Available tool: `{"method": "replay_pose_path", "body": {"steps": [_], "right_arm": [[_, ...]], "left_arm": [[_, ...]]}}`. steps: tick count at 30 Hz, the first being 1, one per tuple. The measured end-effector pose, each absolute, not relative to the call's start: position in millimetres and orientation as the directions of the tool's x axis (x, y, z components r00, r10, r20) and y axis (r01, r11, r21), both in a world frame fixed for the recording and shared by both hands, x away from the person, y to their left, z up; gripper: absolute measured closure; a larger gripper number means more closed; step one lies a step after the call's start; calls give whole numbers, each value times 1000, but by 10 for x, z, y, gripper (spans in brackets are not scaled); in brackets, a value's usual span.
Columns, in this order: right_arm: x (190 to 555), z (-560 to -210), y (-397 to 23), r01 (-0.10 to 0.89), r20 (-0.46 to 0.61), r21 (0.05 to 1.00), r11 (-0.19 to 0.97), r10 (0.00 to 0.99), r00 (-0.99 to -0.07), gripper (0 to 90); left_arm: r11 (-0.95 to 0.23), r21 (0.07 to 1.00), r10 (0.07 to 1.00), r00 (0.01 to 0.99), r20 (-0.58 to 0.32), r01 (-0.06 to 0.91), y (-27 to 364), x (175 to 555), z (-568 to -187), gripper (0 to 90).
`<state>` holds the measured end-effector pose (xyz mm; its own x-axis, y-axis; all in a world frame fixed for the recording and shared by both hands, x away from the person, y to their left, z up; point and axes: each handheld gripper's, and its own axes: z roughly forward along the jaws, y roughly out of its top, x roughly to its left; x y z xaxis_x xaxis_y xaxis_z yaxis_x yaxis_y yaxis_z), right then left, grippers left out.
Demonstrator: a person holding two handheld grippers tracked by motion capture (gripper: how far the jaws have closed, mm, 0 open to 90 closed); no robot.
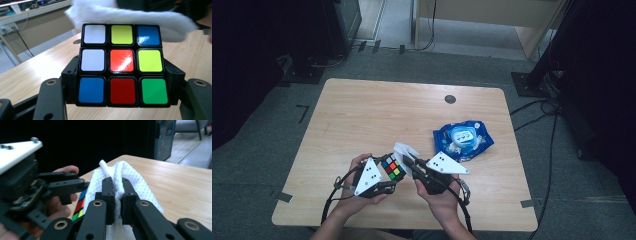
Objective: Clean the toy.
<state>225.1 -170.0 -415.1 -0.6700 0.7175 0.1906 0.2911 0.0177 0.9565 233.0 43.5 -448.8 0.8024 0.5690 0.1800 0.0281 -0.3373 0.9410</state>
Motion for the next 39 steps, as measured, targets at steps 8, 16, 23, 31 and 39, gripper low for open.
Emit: {"method": "replay_pose_path", "body": {"steps": [8,16,23,31,39], "right_arm": [[2674,-4814,-1978,514,243,856,58,833,-498,844],[2709,-4765,-2067,488,216,871,60,845,-489,831],[2675,-4615,-2114,483,273,876,-15,840,-468,491],[2492,-4272,-1895,549,519,818,-174,636,-571,291],[2520,-4409,-1764,644,634,732,-223,568,-525,247]], "left_arm": [[-313,950,570,803,172,19,494,2339,-4453,340],[-312,950,576,800,166,28,523,2370,-4471,340],[-302,952,605,780,156,44,559,2406,-4489,340],[-293,954,658,737,152,65,538,2426,-4527,340],[-293,955,673,717,181,33,405,2342,-4544,340]]}}
